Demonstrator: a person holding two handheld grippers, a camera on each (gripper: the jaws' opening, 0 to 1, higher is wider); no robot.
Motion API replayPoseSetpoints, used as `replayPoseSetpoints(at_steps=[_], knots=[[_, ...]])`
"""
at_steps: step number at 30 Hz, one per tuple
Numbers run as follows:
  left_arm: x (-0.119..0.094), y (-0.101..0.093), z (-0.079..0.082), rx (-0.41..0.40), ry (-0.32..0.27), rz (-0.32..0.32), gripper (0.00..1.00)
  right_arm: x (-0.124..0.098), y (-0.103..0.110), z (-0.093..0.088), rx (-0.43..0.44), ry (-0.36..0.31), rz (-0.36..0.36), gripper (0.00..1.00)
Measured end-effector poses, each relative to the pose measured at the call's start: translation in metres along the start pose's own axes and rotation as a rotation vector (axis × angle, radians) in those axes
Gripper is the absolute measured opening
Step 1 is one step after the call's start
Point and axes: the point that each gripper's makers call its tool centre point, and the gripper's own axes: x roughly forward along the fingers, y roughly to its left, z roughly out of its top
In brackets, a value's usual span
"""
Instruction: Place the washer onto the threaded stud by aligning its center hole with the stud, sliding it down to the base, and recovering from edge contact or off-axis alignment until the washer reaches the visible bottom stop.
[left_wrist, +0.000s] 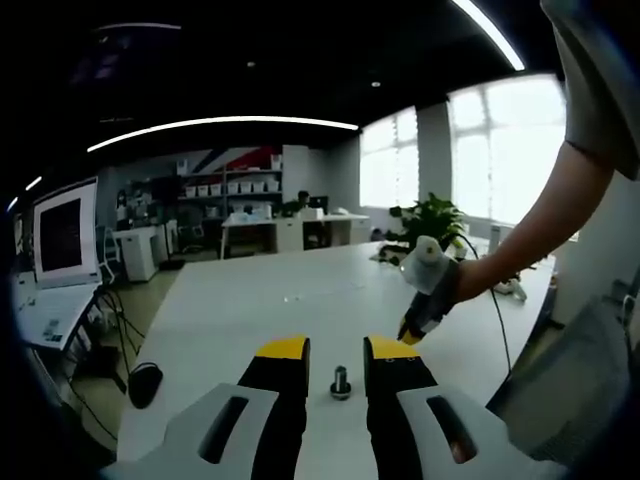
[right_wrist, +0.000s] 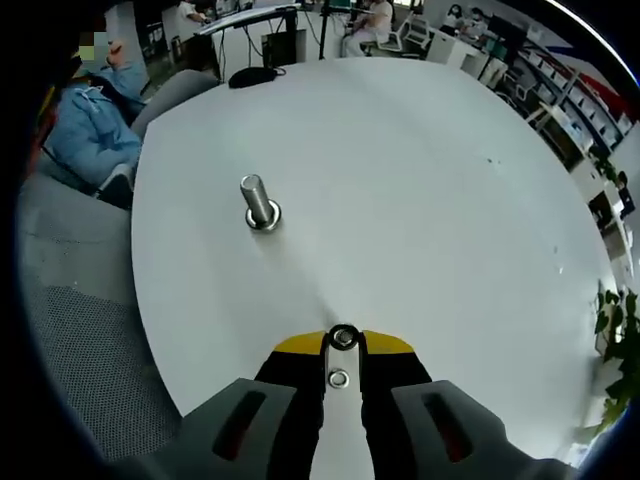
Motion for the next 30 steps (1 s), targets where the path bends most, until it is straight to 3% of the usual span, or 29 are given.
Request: replayPoseSetpoints(at_steps=[30], knots=[[-0.001,0.004,-0.001,-0.021,-0.002,0.006,0.19,0.010,0.001,-0.010,-0.034,0.038,-0.004,0.16]])
